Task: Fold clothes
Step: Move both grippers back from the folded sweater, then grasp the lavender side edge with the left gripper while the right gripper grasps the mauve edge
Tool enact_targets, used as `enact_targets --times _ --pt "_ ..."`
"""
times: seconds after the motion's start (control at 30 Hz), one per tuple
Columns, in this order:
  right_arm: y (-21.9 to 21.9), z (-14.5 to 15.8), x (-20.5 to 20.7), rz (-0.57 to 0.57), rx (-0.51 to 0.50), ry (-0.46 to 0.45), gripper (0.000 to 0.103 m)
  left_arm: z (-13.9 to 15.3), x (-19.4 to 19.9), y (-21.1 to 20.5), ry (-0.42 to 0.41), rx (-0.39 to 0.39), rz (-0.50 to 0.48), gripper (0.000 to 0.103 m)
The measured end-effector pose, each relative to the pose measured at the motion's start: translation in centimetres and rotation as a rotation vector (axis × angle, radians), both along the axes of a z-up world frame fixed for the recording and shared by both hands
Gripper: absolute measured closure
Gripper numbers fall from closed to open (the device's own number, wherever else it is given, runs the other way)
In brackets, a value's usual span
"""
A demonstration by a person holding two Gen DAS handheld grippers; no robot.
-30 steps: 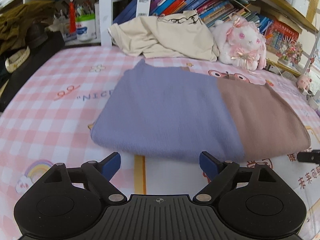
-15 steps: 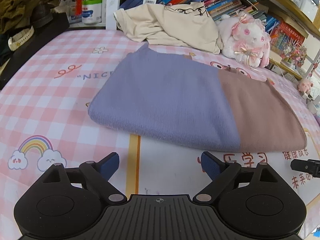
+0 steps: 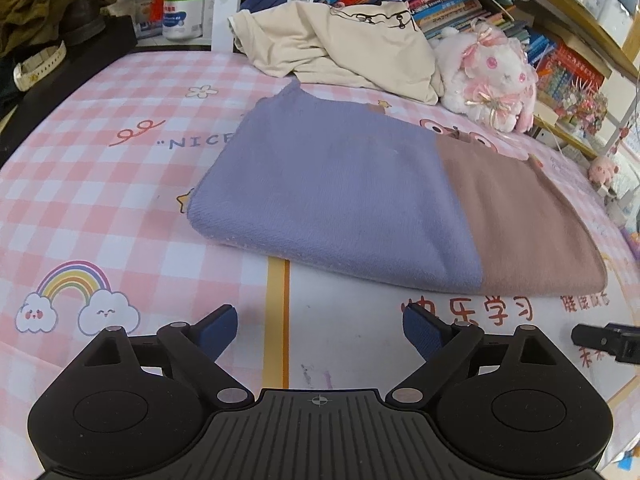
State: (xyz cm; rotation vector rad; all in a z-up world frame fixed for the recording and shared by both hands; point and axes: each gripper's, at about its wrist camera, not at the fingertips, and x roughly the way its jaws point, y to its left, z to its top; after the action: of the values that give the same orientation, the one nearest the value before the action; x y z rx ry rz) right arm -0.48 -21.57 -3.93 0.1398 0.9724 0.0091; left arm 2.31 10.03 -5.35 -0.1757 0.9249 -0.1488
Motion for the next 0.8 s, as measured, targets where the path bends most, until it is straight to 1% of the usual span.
enact_targets --times 0.1,0.23,0.3,0.37,0.53,0.6,0.8 --pt "0.3 0.0 -0.1 -0.007 0.000 0.000 0.016 -0.2 0.5 0.8 0.023 -0.047 0.032 0.011" --pt "1.2 0.1 0.0 0.003 -0.010 -0.001 0.016 -0.3 1.4 1.6 0.033 -0.110 0.075 0.010" --pt "1.6 0.1 0.0 0.011 -0.016 -0.003 0.016 -0.3 2.0 2.1 0.042 -0.154 0.100 0.010" --pt "1.9 0.2 0.0 0.014 -0.023 -0.008 0.016 -0.4 2.7 2.9 0.054 -0.222 0.140 0.010" --pt "2.1 0.3 -0.2 0.002 -0.030 -0.003 0.016 -1.1 4.0 5.2 0.095 -0.444 0.275 0.010" --pt "2.2 0.2 -0.2 -0.007 -0.032 0.006 0.016 -1.5 4.4 5.9 0.102 -0.519 0.322 0.010" --pt "2.3 0.3 -0.4 -0.018 -0.031 0.010 0.016 -2.5 5.8 6.9 0.111 -0.672 0.403 0.011"
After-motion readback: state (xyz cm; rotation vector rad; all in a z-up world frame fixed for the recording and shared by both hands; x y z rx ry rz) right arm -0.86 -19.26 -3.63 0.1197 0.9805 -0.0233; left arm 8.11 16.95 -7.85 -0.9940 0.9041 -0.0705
